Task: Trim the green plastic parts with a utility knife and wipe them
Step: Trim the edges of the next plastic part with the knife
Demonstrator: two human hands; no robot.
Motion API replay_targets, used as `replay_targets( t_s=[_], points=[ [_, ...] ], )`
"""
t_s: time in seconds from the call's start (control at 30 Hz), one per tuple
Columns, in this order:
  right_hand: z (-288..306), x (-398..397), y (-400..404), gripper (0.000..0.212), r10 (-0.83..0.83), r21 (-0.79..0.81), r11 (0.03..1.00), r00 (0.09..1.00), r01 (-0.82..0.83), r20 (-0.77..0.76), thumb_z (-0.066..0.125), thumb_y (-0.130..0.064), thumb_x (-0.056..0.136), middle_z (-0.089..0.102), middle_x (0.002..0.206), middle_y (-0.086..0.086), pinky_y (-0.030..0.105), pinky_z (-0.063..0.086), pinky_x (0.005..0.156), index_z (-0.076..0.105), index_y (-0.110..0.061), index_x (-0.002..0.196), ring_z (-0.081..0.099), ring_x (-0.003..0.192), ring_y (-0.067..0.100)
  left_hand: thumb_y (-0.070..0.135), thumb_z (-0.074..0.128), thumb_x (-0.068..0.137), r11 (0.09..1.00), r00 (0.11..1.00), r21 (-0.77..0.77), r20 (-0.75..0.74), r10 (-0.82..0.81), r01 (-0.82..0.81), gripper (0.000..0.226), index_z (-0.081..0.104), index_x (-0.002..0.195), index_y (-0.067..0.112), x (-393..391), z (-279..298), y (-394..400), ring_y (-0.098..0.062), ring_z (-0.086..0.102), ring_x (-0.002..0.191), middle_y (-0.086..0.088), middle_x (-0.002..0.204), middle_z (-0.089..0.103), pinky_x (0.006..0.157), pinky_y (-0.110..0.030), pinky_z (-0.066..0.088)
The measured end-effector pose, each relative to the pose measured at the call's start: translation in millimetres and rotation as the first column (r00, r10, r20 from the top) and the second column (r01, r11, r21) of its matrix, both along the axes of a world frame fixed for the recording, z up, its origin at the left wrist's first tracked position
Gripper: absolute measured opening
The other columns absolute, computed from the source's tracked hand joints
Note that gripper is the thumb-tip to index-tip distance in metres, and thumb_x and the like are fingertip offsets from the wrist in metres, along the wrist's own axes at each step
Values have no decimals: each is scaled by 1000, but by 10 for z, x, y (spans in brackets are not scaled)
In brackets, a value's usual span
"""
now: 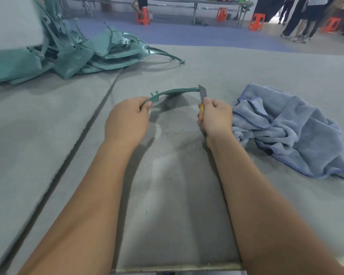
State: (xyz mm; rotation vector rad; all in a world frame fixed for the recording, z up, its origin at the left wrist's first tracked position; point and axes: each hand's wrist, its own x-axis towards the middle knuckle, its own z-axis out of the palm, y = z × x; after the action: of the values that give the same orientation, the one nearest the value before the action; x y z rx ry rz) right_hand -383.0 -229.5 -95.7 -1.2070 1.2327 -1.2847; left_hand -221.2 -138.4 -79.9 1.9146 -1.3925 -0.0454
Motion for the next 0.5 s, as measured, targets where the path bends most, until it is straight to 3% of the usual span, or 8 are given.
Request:
replay_targets(
  t_s=[0.27,0.4,0.5],
  points=[
    [-20,5,21,36,234,-12,972,971,-235,-41,51,-19,97,37,46,-2,21,22,40,52,-15,61,29,40,10,31,42,101,1000,999,5,50,-17,17,29,51,74,23,-48,-14,-1,-13,43,57,4,58,44,49,-30,23],
    [-33,-10,-27,32,44,26,999,998,-45,51,48,-21,96,39,44,-5,19,22,39,48,-16,65,29,41,11,32,41,101,1000,999,4,41,-9,9,32,47,72,20,-36,-16,-3,-16,43,57,3,58,44,49,-31,22],
    [-64,-1,-105,36,-58,26,998,998,59,-27,47,-23,95,41,49,1,25,24,46,46,-18,60,32,48,17,31,41,101,1000,999,1,33,-6,6,34,46,69,18,-19,-18,-10,-16,41,56,2,58,43,49,-32,23]
  ],
)
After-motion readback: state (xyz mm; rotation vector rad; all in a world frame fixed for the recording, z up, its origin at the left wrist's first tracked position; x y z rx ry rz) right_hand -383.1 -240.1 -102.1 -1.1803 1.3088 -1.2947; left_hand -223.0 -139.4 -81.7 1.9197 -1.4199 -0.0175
